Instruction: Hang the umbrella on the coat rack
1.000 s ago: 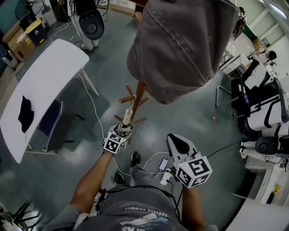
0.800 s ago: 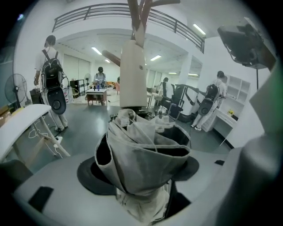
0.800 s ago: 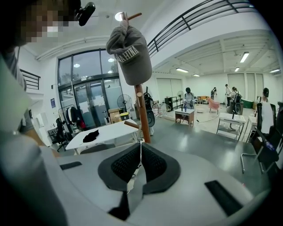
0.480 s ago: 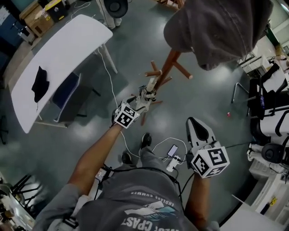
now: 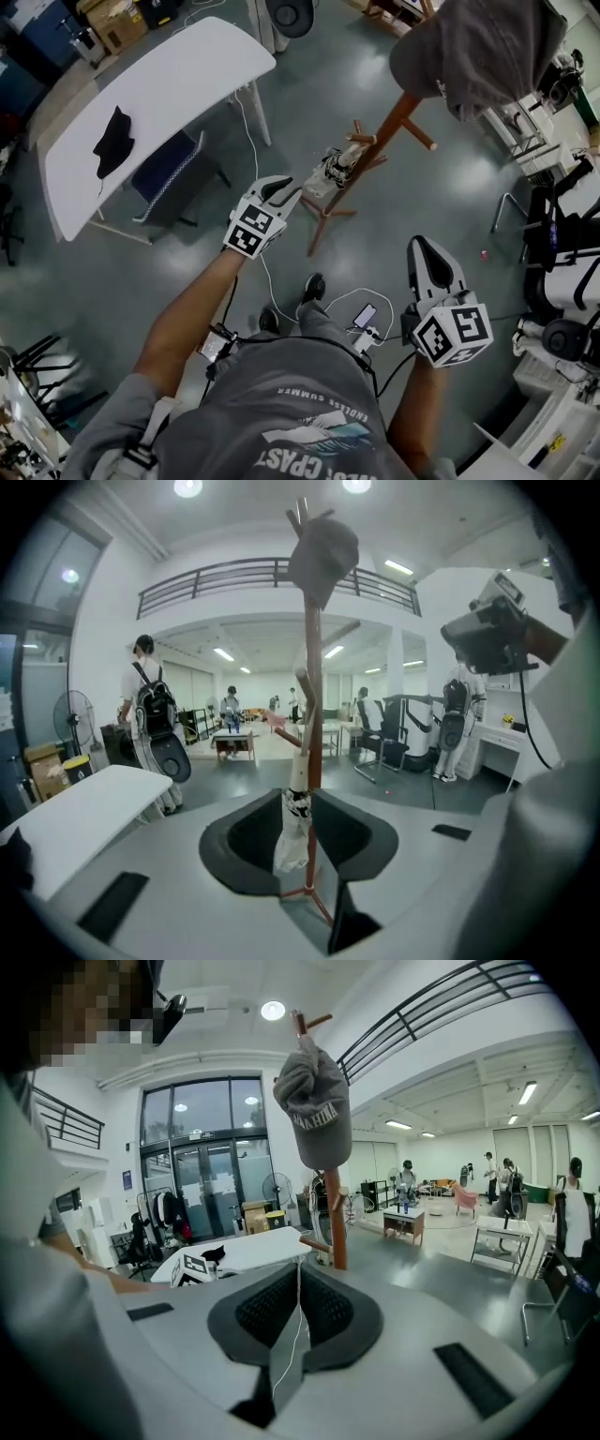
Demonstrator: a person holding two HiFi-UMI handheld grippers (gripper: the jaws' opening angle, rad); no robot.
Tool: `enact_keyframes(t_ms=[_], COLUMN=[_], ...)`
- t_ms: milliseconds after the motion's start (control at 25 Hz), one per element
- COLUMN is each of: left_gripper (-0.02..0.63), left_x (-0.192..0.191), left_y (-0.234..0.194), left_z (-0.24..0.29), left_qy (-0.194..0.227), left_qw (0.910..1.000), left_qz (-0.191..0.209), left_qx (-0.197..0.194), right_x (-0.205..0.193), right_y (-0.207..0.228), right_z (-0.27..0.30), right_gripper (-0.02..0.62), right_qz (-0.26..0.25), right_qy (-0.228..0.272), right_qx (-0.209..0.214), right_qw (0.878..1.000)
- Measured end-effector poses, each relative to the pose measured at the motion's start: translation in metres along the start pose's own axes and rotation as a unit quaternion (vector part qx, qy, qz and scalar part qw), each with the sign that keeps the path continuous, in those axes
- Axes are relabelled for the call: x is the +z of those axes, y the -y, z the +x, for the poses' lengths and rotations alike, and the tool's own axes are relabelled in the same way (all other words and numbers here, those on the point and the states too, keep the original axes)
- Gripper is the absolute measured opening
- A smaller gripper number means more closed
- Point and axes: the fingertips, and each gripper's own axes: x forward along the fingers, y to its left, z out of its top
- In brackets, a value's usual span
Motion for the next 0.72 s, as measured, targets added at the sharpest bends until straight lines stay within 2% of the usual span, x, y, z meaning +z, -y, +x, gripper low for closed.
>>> enact_keyframes(t_ms=[240, 520, 720], left_gripper=[0.040, 0.023, 0.021], left_x=[0.060, 0.121, 0.151], left_y=[-0.014, -0.014, 0.000], left_z=[-0.089, -0.181, -0.238], left_qy=[0.075, 0.144, 0.178], left_qw=[0.9970, 0.9890, 0.9837], left_qz=[0.007, 0.009, 0.016], left_qx=[0.020, 0.033, 0.019], right_x=[0.020, 0.050, 0.064], right_y=[-0.029, -0.059, -0.080], right_z=[-0.016, -0.035, -0.053], right_gripper=[0.031, 0.029, 0.028], right_qz=[-0.032, -0.070, -0.095], right_qy=[0.029, 0.069, 0.094], right_qx=[-0.001, 0.000, -0.004], right_qw=[0.999, 0.995, 0.991])
